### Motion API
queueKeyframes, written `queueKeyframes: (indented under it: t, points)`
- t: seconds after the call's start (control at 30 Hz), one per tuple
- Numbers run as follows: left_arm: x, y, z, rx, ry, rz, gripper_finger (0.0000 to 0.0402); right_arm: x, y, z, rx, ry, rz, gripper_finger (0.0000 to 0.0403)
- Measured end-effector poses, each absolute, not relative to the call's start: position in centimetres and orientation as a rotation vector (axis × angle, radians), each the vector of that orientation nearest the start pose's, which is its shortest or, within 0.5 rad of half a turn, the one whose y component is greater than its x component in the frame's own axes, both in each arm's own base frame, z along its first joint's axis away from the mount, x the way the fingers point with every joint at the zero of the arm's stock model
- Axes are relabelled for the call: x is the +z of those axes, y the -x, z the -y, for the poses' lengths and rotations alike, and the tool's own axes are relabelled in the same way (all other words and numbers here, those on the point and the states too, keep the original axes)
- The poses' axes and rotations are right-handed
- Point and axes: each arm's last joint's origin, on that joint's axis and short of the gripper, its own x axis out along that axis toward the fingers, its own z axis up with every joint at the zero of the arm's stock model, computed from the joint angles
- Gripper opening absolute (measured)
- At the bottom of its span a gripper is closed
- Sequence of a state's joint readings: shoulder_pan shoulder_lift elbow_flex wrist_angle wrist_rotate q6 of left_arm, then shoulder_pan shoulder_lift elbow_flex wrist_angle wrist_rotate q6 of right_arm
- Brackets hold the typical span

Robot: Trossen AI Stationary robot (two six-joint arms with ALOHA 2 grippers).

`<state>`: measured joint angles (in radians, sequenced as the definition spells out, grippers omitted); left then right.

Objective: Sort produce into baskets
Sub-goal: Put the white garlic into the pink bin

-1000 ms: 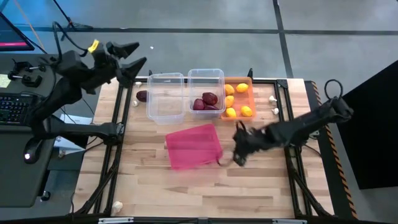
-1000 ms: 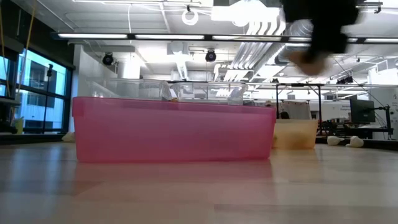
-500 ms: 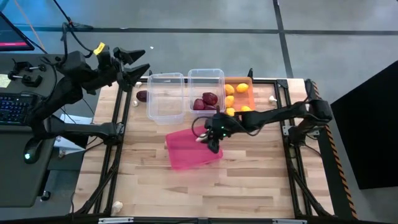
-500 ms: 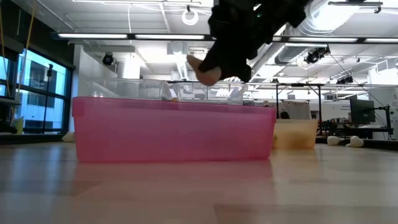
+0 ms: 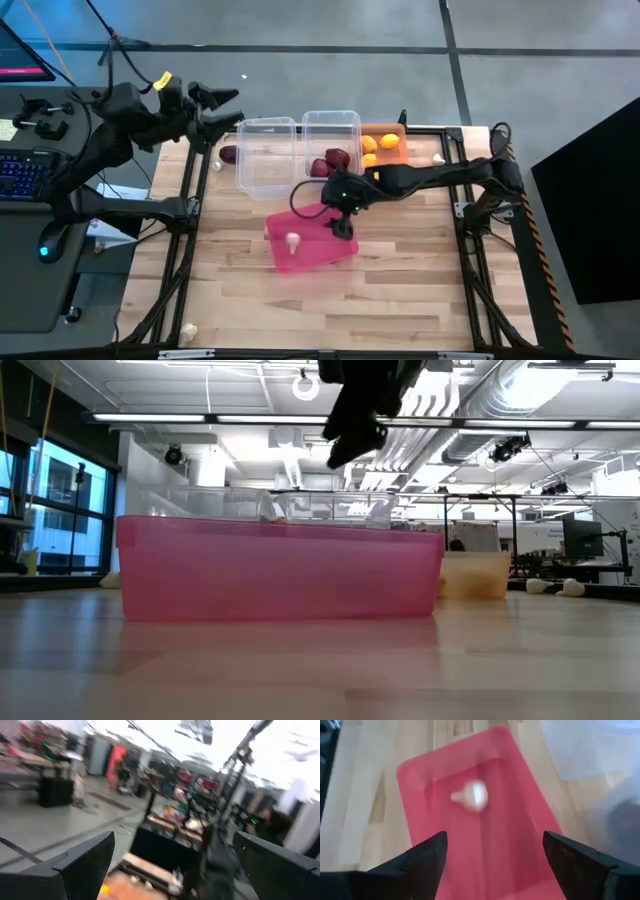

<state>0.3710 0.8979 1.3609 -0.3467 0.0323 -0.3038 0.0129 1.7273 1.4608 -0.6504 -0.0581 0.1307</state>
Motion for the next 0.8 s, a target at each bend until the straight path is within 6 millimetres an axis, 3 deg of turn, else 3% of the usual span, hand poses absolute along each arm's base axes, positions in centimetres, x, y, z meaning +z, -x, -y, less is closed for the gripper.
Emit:
queueKeyframes:
  t: [0.13,0.3,0.43,0.53,0.67,0.8]
  points:
    - [47.2,-13.7,-4.9,0.233,0.305,0.028,0.0392,29.3,-35.5,-0.2,-0.079,-0.145,-0.995,0.0318]
    - [44.5,-15.2,-4.8,0.17,0.412,-0.244,0.0392,28.1,-31.7,-1.1,-0.194,-0.229,-1.078,0.0319]
    - [40.9,-17.8,-3.6,0.114,0.515,-0.594,0.0392,27.1,-28.1,-2.2,-0.286,-0.316,-1.084,0.0319]
    - [37.9,-20.0,-1.3,0.054,0.552,-0.886,0.0392,26.3,-25.7,-3.1,-0.371,-0.382,-1.066,0.0319]
    - [33.1,-22.6,3.6,-0.007,0.567,-1.179,0.0392,25.5,-23.3,-4.2,-0.421,-0.434,-1.025,0.0319]
    - [28.0,-22.9,8.8,0.044,0.594,-1.436,0.0392,24.4,-22.2,-5.2,-0.392,-0.436,-0.98,0.0319]
